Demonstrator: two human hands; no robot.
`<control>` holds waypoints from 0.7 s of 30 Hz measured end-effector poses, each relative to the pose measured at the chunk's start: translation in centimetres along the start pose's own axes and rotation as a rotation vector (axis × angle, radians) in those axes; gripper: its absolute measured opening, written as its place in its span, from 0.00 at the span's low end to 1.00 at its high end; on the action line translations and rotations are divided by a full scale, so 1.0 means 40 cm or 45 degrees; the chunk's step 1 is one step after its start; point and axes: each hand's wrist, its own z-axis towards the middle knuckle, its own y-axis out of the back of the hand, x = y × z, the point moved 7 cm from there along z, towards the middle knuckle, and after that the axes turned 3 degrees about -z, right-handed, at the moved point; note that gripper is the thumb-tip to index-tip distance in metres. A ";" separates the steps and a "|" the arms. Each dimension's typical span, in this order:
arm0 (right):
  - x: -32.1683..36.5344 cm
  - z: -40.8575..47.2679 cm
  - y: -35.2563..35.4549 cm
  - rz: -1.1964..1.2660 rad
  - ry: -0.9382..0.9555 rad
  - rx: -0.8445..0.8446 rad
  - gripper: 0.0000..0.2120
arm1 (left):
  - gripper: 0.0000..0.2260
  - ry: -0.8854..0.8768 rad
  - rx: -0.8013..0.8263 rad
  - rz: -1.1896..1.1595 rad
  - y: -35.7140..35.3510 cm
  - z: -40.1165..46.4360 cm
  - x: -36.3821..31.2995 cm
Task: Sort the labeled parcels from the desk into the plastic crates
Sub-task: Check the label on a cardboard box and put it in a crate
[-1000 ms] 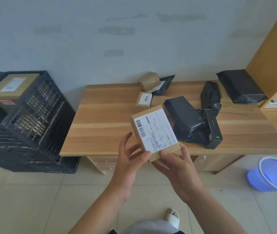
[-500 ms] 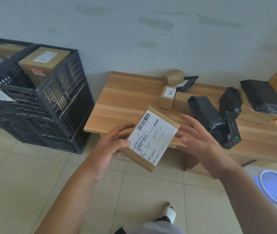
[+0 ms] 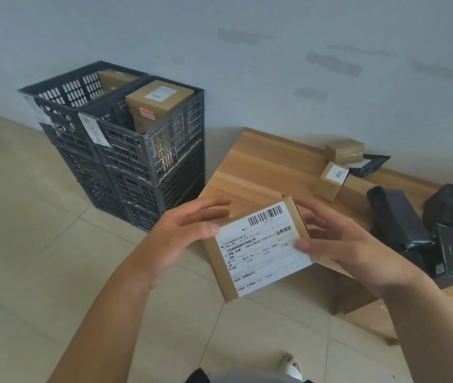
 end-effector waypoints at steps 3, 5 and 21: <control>0.020 0.002 -0.046 0.050 0.036 0.130 0.34 | 0.26 -0.056 -0.139 -0.110 0.032 -0.030 -0.001; 0.022 -0.001 -0.068 0.084 0.052 0.154 0.33 | 0.26 -0.088 -0.212 -0.171 0.041 -0.047 -0.003; 0.063 -0.017 -0.102 0.220 0.200 0.024 0.36 | 0.31 -0.318 -0.153 -0.066 0.040 -0.177 -0.039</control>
